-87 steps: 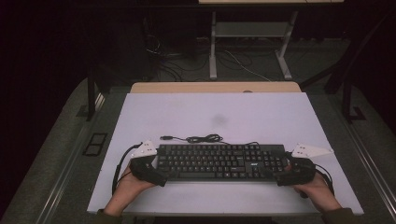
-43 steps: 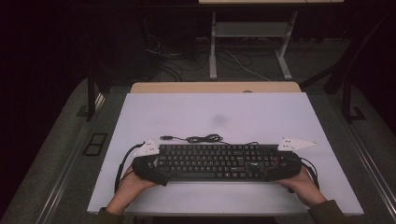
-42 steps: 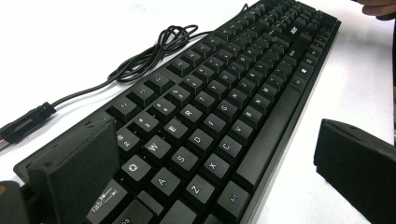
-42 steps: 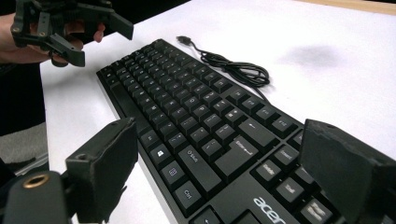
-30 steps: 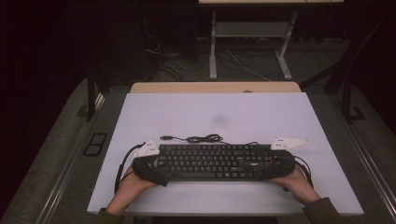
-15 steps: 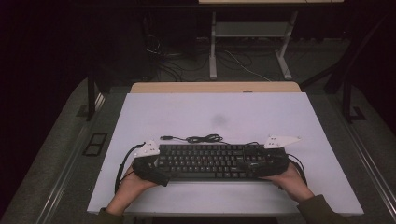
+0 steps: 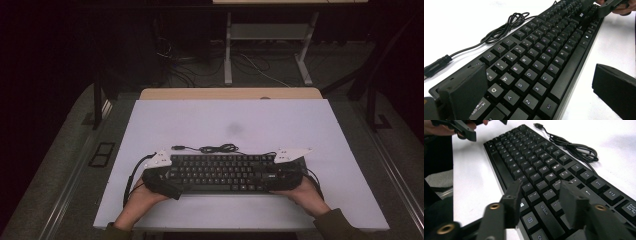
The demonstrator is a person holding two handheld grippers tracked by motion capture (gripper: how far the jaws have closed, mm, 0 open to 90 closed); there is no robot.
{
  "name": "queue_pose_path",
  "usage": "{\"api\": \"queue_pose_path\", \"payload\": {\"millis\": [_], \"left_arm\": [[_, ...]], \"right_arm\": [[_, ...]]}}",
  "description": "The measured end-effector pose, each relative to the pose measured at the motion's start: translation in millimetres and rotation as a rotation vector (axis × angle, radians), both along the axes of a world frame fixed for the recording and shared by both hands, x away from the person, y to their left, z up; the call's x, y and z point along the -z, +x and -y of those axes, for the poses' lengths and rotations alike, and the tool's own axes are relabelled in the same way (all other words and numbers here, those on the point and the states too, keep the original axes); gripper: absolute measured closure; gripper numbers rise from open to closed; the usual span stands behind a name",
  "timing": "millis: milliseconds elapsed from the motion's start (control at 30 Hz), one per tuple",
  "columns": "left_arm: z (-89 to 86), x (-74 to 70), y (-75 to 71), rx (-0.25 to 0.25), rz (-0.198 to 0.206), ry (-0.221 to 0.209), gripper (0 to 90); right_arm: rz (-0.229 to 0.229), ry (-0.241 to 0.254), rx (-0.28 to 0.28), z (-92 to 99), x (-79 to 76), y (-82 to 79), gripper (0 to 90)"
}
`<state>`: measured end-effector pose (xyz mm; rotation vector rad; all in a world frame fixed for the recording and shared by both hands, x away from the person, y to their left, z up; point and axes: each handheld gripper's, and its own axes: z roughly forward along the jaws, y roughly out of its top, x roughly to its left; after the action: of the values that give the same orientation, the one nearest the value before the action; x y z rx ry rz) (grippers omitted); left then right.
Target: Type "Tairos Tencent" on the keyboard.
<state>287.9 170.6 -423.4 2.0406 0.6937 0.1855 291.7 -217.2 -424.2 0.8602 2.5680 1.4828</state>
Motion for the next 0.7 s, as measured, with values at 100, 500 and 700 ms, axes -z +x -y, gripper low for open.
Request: {"api": "queue_pose_path", "payload": {"millis": [100, 500, 700], "left_arm": [[0.2, 0.2, 0.1, -0.001, 0.0, 0.0, 0.0], [0.9, 0.5, 0.1, 0.003, -0.001, -0.002, 0.0], [1.3, 0.8, -0.1, -0.001, -0.004, -0.009, 0.0]], "right_arm": [[0.006, -0.01, -0.002, -1.4, 0.9, -0.6, 63.4], [-0.006, -0.068, -0.012, -7.2, 6.0, 2.7, 89.2], [-0.012, -0.103, -0.023, -12.1, 9.4, 5.3, 89.3]]}}
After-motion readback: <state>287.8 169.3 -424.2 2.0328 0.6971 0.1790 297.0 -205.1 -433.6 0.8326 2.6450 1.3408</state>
